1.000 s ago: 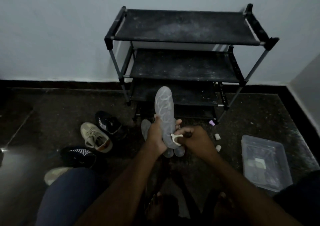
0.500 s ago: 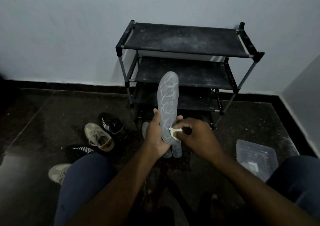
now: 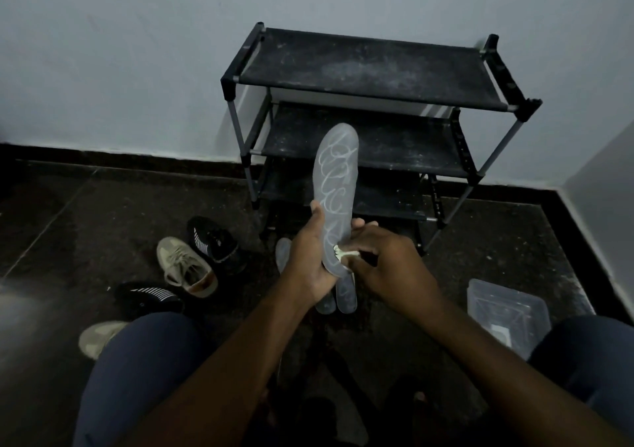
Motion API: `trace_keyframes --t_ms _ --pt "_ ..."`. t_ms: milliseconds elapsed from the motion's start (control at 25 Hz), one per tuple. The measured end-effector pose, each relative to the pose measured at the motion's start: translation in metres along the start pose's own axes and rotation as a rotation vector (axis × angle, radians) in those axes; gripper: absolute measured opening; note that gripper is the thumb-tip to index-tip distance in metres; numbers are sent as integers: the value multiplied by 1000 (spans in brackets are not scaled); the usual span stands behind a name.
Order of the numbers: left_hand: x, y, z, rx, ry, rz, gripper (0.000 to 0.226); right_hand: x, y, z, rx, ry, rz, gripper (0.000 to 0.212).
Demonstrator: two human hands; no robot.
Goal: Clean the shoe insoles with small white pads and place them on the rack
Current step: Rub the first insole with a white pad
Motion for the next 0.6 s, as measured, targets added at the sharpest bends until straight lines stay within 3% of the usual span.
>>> trace_keyframes --t_ms 440,600 --pt "0 7 10 51 30 -33 58 -5 -6 4 39 -18 37 16" --pt "1 2 11 19 23 -34 60 -5 -4 2 38 73 65 16"
Point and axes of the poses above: each hand's wrist, its own z-axis towards the middle knuckle, its own x-axis out of the palm, y = z × x, the point moved 1 cm from there along z, towards the middle knuckle, and after that the axes turned 14 degrees about z, right-handed, at the moved point
